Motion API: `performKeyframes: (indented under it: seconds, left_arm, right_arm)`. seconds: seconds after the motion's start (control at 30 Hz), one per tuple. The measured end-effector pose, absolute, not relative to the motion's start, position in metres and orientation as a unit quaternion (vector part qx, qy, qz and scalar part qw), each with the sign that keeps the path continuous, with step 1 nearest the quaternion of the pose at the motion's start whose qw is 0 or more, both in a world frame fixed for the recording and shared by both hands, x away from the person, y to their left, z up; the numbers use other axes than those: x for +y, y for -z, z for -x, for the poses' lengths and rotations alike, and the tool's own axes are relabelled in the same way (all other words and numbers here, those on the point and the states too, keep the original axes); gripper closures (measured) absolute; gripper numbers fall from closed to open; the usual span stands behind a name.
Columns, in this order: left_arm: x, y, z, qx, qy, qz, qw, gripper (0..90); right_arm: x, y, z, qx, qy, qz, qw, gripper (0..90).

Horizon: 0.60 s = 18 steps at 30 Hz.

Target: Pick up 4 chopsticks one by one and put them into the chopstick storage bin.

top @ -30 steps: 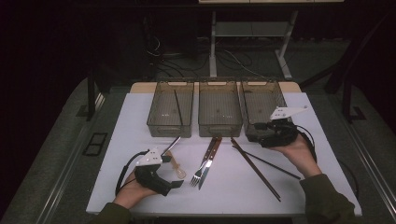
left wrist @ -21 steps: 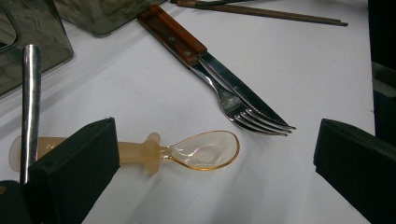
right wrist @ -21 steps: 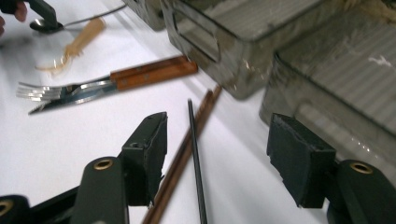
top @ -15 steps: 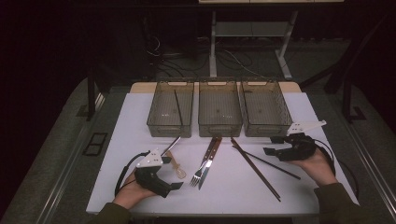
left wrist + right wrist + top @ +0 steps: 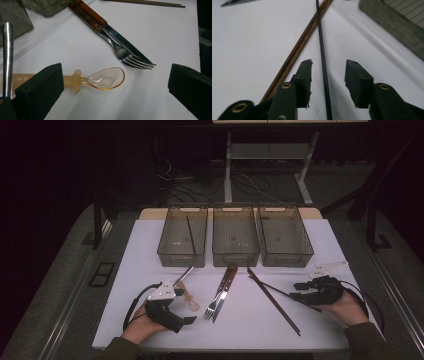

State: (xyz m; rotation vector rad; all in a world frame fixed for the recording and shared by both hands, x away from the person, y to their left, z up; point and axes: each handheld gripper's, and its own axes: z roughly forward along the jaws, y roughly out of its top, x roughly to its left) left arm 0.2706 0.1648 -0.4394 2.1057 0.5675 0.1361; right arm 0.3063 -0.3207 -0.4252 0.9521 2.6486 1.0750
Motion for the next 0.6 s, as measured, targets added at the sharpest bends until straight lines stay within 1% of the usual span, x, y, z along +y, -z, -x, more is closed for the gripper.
performKeyframes:
  seconds: [0.27, 0.6]
  left_arm:
    - [0.165, 0.439, -0.270, 0.229, -0.055, -0.857, 0.458, 0.0]
    - [0.164, 0.439, -0.270, 0.227, -0.055, -0.858, 0.457, 0.0]
  right_arm:
    - [-0.315, 0.434, -0.309, 0.896, -0.327, -0.297, 0.052, 70.8]
    - [-0.312, 0.440, -0.311, 0.907, -0.310, -0.280, 0.053, 76.4]
